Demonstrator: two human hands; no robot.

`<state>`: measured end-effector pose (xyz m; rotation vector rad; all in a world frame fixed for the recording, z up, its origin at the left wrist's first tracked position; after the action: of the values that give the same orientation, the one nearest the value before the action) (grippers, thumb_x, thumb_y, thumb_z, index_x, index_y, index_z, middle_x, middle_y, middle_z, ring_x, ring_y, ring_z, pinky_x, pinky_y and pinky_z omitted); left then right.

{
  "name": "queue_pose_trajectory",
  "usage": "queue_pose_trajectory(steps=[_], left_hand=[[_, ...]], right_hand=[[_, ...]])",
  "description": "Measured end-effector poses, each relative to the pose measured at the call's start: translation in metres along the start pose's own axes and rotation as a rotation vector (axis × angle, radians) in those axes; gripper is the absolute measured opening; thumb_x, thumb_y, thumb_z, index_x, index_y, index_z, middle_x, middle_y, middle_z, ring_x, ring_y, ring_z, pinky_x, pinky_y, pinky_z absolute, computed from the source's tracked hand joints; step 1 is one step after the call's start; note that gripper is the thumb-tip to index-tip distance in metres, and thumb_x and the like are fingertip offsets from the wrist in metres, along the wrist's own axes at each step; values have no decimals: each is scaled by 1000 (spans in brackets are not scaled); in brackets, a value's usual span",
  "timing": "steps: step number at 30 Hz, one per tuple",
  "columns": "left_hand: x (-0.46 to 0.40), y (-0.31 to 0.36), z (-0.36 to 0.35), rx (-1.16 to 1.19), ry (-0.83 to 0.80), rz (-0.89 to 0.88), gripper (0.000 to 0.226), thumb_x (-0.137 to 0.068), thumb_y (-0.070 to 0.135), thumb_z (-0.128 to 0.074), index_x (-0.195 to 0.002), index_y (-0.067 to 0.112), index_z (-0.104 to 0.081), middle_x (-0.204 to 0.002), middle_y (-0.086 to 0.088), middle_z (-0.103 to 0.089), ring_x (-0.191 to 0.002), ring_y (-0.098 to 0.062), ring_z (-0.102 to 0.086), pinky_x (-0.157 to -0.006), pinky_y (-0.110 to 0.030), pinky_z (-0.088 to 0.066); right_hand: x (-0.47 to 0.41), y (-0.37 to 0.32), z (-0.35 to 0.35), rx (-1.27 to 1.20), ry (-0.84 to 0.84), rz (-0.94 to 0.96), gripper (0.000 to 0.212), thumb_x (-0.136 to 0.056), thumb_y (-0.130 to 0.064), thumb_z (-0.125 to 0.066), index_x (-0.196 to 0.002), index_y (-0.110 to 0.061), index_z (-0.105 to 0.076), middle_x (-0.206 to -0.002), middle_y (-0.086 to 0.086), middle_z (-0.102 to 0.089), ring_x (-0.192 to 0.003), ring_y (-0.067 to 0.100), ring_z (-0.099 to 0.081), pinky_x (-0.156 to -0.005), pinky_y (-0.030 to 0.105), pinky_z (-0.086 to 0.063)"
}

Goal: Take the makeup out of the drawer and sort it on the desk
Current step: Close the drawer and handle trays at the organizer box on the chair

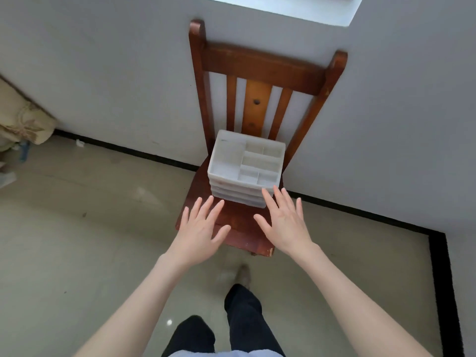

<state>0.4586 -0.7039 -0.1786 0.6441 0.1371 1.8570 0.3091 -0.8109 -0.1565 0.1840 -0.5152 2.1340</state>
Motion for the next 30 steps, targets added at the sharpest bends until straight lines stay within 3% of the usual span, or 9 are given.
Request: queue_pose_trajectory(steps=[3,7,13,20,23,30], left_hand=[[-46,-1,-14,337,-70,149,59,-95,44,-37,-147,28,-14,-156,3,-6,-144,-15,3,-117,-38,-2],[-95,-11,-44,853,-155,388,57,-95,45,-39,-146,24,-22,-153,5,-21,-140,-10,-17,-113,-30,-16],[-163,-31,-108,1618,-206,769,67,-94,54,-31,-147,15,-19,-152,-5,-25,-139,-22,-25,-110,-44,-25],[-216,-27,-132,2269,-54,842,66,-93,56,-33,-139,9,-33,-141,-12,-40,-133,-28,-36,-106,-51,-29],[-218,-25,-135,2398,-12,835,66,-89,56,-44,-134,8,-38,-134,-12,-46,-127,-27,-44,-104,-51,-32],[-199,-34,-154,2274,-29,911,74,-88,60,-41,-140,9,-30,-141,-15,-40,-129,-29,-42,-104,-46,-35]], right_hand=[[-50,16,-7,41,-46,31,63,-97,-46,-34,-150,-23,-7,-158,6,-3,-145,21,3,-116,47,3],[-111,34,-27,87,-44,50,63,-98,-41,-36,-150,-21,-7,-158,8,-3,-145,23,2,-116,47,2],[-178,57,-70,231,-74,117,66,-97,-43,-34,-150,-19,-2,-158,9,0,-145,26,3,-115,44,6],[-188,73,-96,287,27,169,65,-93,-33,-49,-148,-13,-19,-154,10,-22,-143,29,-18,-113,46,1],[-191,74,-99,300,40,155,65,-93,-35,-49,-148,-14,-20,-154,10,-22,-143,28,-17,-114,47,0],[-193,77,-103,318,44,152,66,-95,-38,-45,-149,-16,-15,-155,9,-18,-144,27,-13,-114,46,2]])
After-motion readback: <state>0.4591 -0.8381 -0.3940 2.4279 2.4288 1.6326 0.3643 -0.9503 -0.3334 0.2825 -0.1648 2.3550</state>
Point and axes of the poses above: each hand's wrist, its own x-axis away from the middle knuckle, its own z-axis out of the back of the hand, y = z × x, the point moved 6 cm from there along -x, towards the middle knuckle
